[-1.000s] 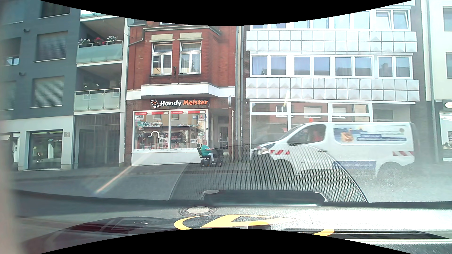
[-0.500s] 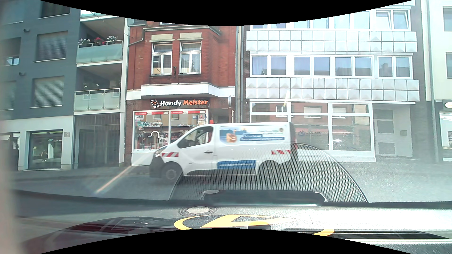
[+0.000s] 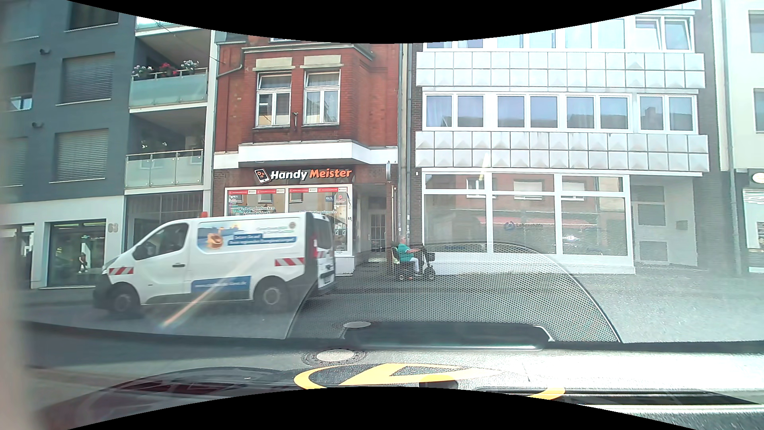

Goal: Follow the waypoints while adhering to traffic rules and regulations

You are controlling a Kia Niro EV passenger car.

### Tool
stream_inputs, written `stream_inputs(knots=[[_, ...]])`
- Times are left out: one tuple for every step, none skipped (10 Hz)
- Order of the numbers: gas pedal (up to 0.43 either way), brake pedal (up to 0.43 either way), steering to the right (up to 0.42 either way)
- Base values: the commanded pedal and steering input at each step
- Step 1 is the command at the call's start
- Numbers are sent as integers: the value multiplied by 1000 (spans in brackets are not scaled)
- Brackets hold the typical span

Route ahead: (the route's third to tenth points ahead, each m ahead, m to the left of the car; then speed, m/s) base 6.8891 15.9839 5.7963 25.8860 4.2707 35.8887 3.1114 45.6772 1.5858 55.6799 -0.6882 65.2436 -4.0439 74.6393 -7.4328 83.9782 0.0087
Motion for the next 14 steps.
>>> stream_inputs(knots=[[0,207,-13],[0,207,-12],[0,207,-12],[0,207,-12],[0,207,-12],[0,207,-12],[0,201,-13],[0,201,-12],[0,201,-12],[0,201,-13],[0,201,-13],[0,201,-13],[0,201,-12],[0,201,-13]])
